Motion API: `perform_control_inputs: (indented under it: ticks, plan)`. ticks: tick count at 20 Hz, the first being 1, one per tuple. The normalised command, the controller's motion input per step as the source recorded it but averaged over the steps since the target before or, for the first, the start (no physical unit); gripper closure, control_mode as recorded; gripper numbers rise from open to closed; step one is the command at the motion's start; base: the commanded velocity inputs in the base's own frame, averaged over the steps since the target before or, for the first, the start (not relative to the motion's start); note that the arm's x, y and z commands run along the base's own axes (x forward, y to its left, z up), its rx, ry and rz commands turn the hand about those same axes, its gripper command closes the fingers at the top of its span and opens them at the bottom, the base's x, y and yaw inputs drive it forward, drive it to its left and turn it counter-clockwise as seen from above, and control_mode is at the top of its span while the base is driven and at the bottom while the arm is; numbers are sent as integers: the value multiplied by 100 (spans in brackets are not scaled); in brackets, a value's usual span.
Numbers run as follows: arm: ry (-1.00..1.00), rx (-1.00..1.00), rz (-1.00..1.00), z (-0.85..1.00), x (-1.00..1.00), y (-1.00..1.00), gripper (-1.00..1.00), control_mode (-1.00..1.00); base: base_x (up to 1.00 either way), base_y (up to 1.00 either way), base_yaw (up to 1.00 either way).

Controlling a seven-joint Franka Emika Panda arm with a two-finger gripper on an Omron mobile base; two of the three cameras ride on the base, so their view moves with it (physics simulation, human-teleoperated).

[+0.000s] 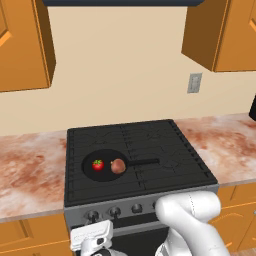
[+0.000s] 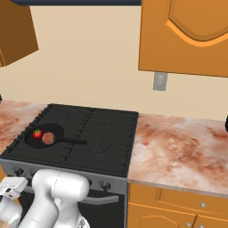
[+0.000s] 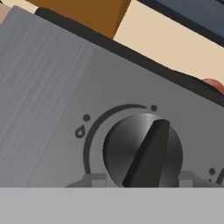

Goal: Place the pan on the front left burner on the stove. Then place the tomato and the onion in the pan and turn on the front left burner.

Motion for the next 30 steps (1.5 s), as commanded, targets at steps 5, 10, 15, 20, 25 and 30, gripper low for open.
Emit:
perform_control_inputs:
  ticks: [5,10,15,20,25,30]
  plan:
    - [-21,-29,0,2,-8,42,100,-100,0,0,0]
    - [-20,-25,0,22,-21,66,100,-100,0,0,0]
    - [-21,-27,0,27,-31,83,100,-100,0,0,0]
    - [-29,-30,0,37,-38,96,100,-100,0,0,0]
    - [-32,-29,0,46,-57,100,100,-100,0,0,0]
    - [-36,-31,0,55,-68,100,100,-100,0,0,0]
